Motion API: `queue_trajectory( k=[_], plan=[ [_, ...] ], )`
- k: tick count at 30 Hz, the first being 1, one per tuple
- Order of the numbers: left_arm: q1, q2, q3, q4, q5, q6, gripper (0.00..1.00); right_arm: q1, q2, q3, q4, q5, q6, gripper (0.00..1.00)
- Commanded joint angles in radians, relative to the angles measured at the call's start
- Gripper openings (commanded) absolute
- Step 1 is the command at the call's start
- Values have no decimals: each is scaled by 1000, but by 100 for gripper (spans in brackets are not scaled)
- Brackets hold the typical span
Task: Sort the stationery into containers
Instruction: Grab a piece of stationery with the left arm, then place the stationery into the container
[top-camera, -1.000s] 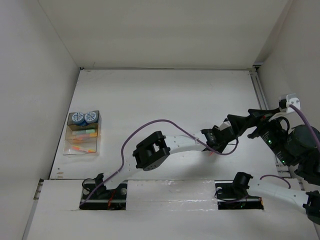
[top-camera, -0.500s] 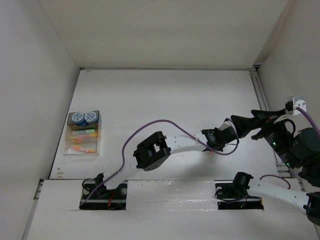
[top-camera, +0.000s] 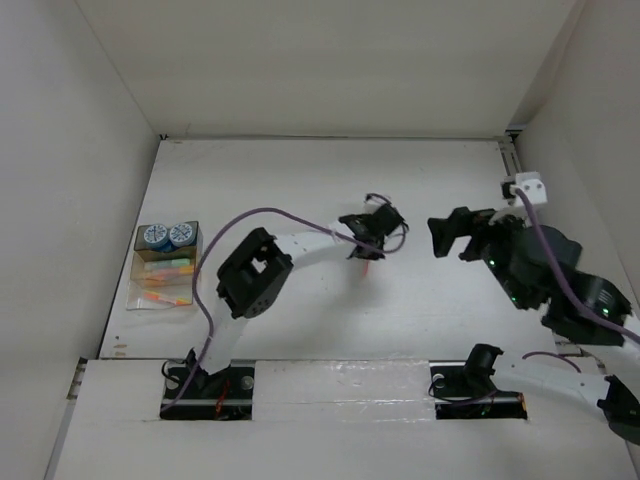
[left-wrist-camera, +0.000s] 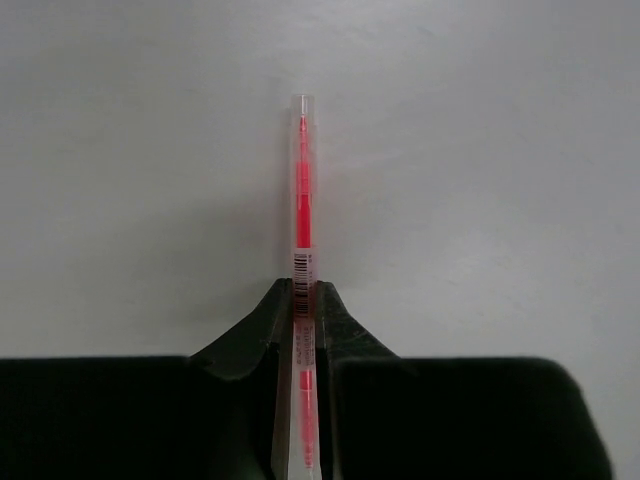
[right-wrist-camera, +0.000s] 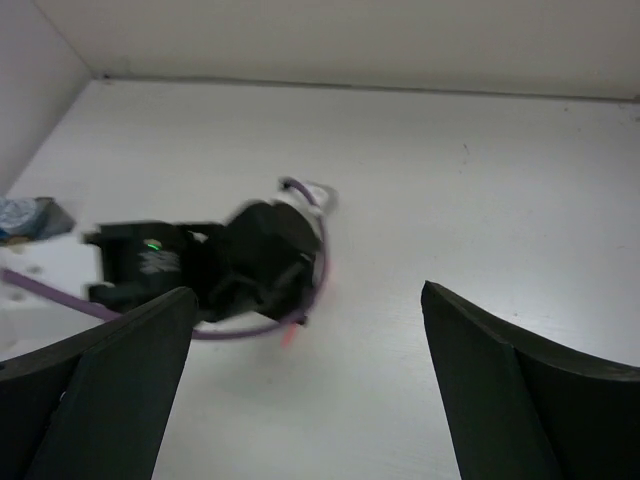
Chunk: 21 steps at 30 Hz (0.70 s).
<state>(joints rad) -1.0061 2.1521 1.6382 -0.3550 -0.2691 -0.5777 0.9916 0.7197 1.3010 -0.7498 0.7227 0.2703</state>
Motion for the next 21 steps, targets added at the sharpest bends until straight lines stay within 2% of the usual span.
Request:
queue_trajectory(
  k=[1,3,4,8,13,14,16,17,19,21],
  plan=[
    [144,-211,-70,-53,-65,-108,0,-117,115,-3,67,-65,24,100],
    [219,-311,-107,-87,-91,-132,0,-232,159,-29,128,-251,3,100],
    [245,-343,-107,-110,-129,-146,0,-340,168,-52,200,-437,3,100],
    [398,-512,-155,-231,-246,-249,0,-516,234,-160,300,-725,3,100],
    [670,-722,-342,-242,-213,-274,0,-525,244,-244,342,-761,3,100],
    [769,-779,-369,-233,-196,-274,0,-534,244,-253,354,-761,3,100],
    [872,-833,-455,-233,-170,-274,0,-535,234,-264,363,-770,3,100],
    [959,-894,-487,-233,-156,-274,0,-544,234,-264,363,-779,-8,100],
    [1008,-960,-573,-217,-139,-300,0,-544,234,-275,363,-795,-8,100],
    [1008,-1041,-607,-251,-197,-338,0,-544,234,-275,372,-806,-17,100]
  ],
)
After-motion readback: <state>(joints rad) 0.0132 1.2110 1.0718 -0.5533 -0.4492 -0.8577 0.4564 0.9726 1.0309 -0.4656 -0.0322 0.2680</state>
